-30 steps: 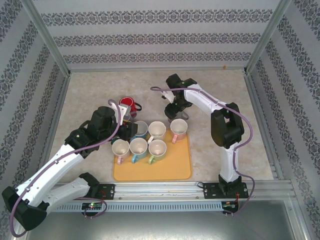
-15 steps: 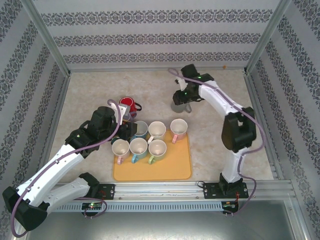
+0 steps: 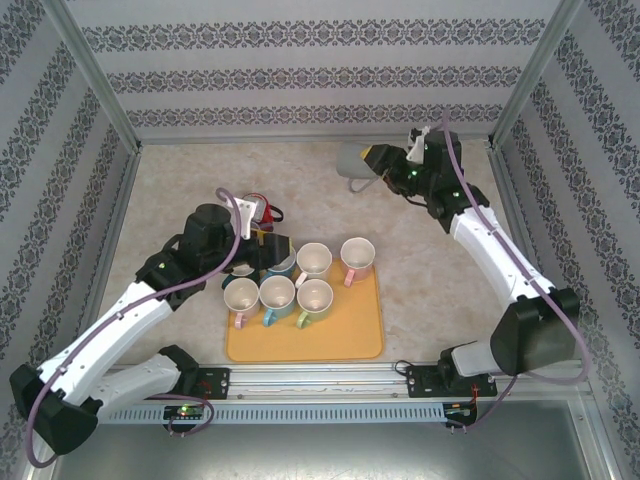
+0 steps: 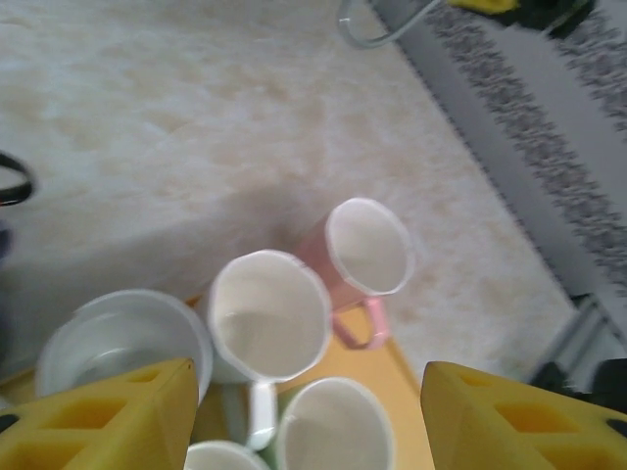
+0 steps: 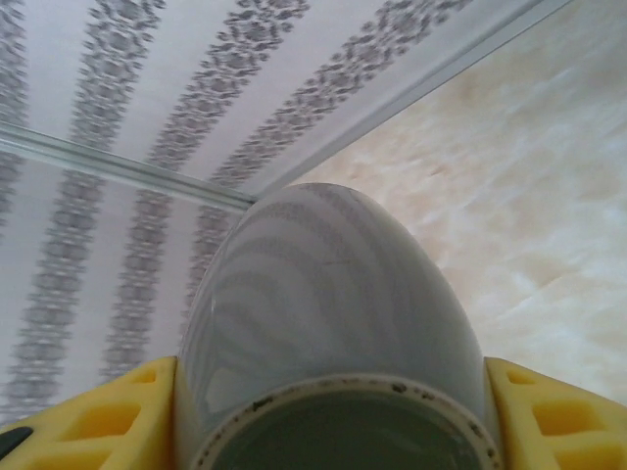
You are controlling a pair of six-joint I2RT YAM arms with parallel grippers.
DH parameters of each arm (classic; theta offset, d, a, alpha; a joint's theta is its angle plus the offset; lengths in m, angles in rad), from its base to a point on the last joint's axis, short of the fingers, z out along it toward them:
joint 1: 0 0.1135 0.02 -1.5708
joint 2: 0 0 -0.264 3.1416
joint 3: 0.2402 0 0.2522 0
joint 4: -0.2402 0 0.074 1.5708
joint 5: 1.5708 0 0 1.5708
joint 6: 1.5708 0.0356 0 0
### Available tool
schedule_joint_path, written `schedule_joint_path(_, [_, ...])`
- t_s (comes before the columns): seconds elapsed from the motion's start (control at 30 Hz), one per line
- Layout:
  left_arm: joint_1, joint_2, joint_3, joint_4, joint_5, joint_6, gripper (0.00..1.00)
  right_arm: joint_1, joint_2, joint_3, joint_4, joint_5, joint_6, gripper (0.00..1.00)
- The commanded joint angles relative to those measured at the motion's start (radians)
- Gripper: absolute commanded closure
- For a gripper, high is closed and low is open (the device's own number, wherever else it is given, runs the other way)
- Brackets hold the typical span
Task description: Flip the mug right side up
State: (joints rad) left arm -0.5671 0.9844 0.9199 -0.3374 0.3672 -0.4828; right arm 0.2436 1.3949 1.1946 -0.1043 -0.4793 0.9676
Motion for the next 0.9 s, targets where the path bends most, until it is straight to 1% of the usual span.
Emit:
schedule_joint_path(0.0, [0.013,0.043,-0.047,0.3,0.18,-0.177,0.36,0.029,-0.105,-0.069,0.283,-0.104,0.24,0.57])
schedule_joint_path(0.1, [0.013,0.085,-0.088,0.56,0.272,-0.292,0.32,0.051,-0.172,-0.113,0.317,-0.109,0.287,0.59])
schedule_joint_path(0.17, [0.013,0.11,-0.097,0.679,0.306,-0.327,0.3,0.067,-0.205,-0.125,0.326,-0.116,0.31,0.58])
schedule_joint_path(0.2, [0.013,0.123,-0.095,0.711,0.319,-0.332,0.29,0.074,-0.22,-0.132,0.335,-0.121,0.325,0.58])
schedule_joint_path(0.33, [0.013,0.161,-0.09,0.77,0.344,-0.32,0.27,0.106,-0.266,-0.151,0.353,-0.134,0.362,0.58])
schedule_joint_path(0.53, [0.014,0.201,-0.112,0.953,0.4,-0.352,0.27,0.166,-0.323,-0.174,0.344,-0.13,0.371,0.58])
schedule_joint_path(0.63, [0.014,0.2,-0.122,1.007,0.404,-0.334,0.28,0.193,-0.339,-0.185,0.353,-0.136,0.387,0.58])
schedule_joint_path(0.77, [0.014,0.197,-0.125,1.016,0.408,-0.287,0.31,0.229,-0.351,-0.197,0.397,-0.146,0.416,0.58])
schedule_joint_path(0.87, [0.015,0.192,-0.141,1.07,0.432,-0.274,0.38,0.249,-0.359,-0.192,0.397,-0.148,0.415,0.58])
